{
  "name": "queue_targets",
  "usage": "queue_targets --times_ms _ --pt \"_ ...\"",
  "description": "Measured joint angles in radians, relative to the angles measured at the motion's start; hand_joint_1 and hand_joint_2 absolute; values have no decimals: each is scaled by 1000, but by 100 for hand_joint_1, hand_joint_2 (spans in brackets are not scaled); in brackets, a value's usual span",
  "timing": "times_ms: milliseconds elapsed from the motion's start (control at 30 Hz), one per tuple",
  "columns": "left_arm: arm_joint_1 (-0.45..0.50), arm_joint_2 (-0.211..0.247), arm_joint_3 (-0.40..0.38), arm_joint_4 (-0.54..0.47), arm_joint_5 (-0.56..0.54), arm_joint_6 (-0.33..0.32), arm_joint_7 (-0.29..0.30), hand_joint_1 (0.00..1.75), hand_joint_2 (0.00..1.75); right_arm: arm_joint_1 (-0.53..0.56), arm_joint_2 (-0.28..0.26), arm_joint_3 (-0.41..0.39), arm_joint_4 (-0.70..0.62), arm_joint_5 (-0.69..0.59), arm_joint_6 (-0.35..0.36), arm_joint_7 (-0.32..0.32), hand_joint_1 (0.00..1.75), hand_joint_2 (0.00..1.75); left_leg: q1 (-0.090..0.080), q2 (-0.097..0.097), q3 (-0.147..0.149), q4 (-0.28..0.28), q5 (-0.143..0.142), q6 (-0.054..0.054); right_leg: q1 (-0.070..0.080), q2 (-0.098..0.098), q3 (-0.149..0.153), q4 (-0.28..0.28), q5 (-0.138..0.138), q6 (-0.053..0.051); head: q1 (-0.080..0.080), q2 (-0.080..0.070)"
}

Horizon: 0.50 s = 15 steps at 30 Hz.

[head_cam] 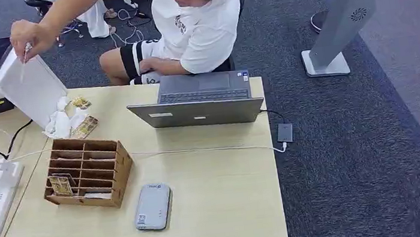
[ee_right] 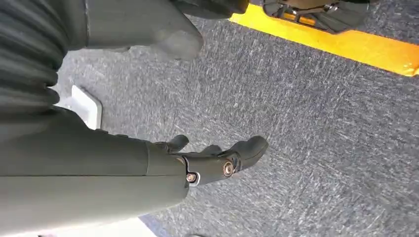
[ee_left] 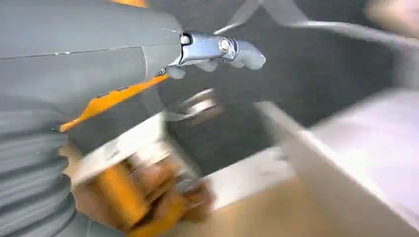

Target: Pass the card to the sensor for recognition and then transmit it.

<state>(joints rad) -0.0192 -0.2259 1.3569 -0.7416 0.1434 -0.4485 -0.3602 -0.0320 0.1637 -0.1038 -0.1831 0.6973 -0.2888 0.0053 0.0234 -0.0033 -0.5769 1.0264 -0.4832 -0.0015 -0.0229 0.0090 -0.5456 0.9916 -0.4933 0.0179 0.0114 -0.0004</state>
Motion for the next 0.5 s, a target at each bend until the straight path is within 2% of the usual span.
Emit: queue_targets --times_ms 33,100,133,200,267,333,500 --pt "14 -16 -23 -114 14 45 -19 0 175 0 2 -4 0 -3 -6 0 0 175 0 0 0 0 0 0 0 0 0 0 0 0 0 0" --pt "72 -38 -115 -322 70 216 -87 0 175 4 6 -12 0 -6 -9 2 0 175 1 1 0 0 0 0 1 1 0 0 0 -1 0 0" --pt "113 -52 -185 -431 100 304 -126 0 175 5 7 -16 0 -10 -9 3 0 175 1 0 0 0 0 0 1 1 -1 0 0 -1 -1 0" --pt "183 -66 -329 -629 115 414 -193 0 175 5 8 -23 0 -11 -9 5 0 175 0 -3 0 0 0 0 0 -4 0 -1 0 0 -1 0" --pt "239 -79 -449 -801 114 457 -237 0 175 4 9 -24 0 -9 -9 5 0 175 0 -7 0 0 0 0 0 -7 1 -1 -2 -1 1 0" --pt "277 -94 -535 -918 114 474 -251 0 175 3 11 -27 0 -8 -9 5 0 175 0 -6 -1 0 0 0 0 -6 2 -1 -1 -1 1 0" --pt "327 -109 -628 -1071 118 483 -285 0 175 4 13 -29 0 -1 -9 5 0 175 0 -3 1 0 0 -1 0 -3 1 -1 0 -2 2 0"
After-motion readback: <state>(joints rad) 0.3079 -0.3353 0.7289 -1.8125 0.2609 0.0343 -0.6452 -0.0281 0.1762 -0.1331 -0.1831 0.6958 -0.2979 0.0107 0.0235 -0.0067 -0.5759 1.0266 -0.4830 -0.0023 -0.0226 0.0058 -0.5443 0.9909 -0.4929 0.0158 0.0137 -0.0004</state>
